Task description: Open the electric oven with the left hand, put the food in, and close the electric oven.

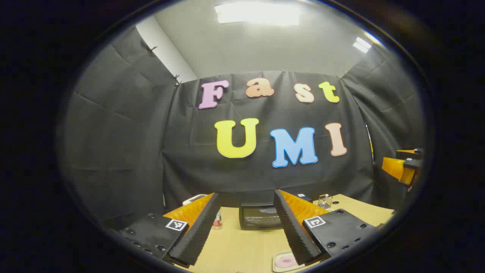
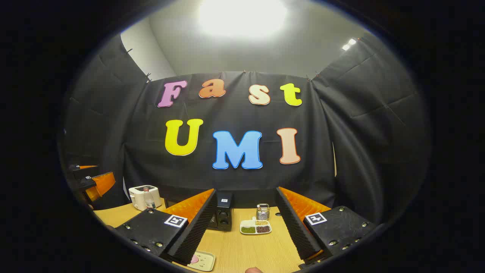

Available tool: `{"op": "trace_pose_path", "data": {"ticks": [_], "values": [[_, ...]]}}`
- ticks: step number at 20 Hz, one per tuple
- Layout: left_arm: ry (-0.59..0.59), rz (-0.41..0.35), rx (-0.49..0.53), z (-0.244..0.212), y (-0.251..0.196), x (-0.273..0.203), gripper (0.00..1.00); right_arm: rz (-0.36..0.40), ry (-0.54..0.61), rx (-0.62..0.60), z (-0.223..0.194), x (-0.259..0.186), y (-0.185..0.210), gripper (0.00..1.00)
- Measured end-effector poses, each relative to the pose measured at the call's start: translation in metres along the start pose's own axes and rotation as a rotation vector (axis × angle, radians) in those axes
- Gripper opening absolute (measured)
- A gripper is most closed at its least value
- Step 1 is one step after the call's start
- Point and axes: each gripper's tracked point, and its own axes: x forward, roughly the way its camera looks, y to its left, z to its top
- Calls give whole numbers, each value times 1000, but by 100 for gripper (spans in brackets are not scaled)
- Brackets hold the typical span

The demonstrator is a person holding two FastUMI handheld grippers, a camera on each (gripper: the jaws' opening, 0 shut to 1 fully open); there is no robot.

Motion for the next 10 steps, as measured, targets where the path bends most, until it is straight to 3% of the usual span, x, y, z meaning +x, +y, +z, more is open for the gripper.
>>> {"op": "trace_pose_path", "data": {"ticks": [10], "values": [[-15, 6, 3, 5, -19, -5, 95, 27, 5, 3, -4, -1, -7, 98]]}}
